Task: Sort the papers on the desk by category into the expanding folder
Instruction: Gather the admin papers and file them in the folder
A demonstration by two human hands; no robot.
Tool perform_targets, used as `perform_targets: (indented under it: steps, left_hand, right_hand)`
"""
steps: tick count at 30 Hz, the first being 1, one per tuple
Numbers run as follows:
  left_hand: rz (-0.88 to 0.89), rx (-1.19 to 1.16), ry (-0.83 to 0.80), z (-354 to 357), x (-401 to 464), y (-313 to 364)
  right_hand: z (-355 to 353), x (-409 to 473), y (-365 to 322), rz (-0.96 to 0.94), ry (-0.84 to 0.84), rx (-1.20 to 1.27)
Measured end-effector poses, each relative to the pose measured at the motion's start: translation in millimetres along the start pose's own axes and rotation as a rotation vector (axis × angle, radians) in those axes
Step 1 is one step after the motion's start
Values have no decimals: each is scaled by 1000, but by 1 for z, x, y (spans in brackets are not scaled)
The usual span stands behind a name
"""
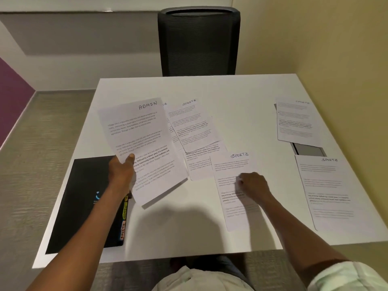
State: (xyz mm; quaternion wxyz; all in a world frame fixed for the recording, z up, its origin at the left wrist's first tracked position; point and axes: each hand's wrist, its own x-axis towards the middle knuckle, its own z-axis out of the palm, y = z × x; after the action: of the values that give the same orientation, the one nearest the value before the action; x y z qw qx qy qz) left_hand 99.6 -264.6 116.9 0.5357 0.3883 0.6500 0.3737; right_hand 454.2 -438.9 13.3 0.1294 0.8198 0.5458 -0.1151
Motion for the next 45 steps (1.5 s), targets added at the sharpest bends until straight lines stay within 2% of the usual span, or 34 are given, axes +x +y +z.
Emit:
perform_targets:
  steps: [2, 4, 9, 14, 17, 20, 25, 30, 39, 45]
  left_hand:
    - [-2, 19, 12, 5, 1, 1]
    - [2, 29, 28, 11, 2, 3]
    - [20, 60, 63, 25, 7, 10]
    - [-21, 43, 90, 36, 12, 7]
    - [-16, 50, 123, 41, 8, 6]
    - [-22, 68, 142, 41, 4, 3]
    - [-65, 87, 156, 35, 3, 2]
    - [-75, 63, 164, 30, 1, 0]
    - [-25, -9, 88, 45, -3, 0]
    - [-47, 15, 42, 58, -2, 1]
  right_hand:
    - [-3, 9, -7, -54, -97, 22]
    - [5, 11, -3, -57, -157, -85]
    - [-10, 26, 36, 156, -83, -29]
    - [-19, 56, 63, 136, 17, -31]
    - [-22, 85, 41, 61, 43, 231]
    - [-24, 107, 1, 5, 30, 364]
    - [-30, 110, -41, 173, 2, 398]
    - [-25, 120, -41, 247, -47, 609]
    - [-23, 83, -9, 445, 119, 1036]
    - [-31, 50, 19, 528, 181, 1151]
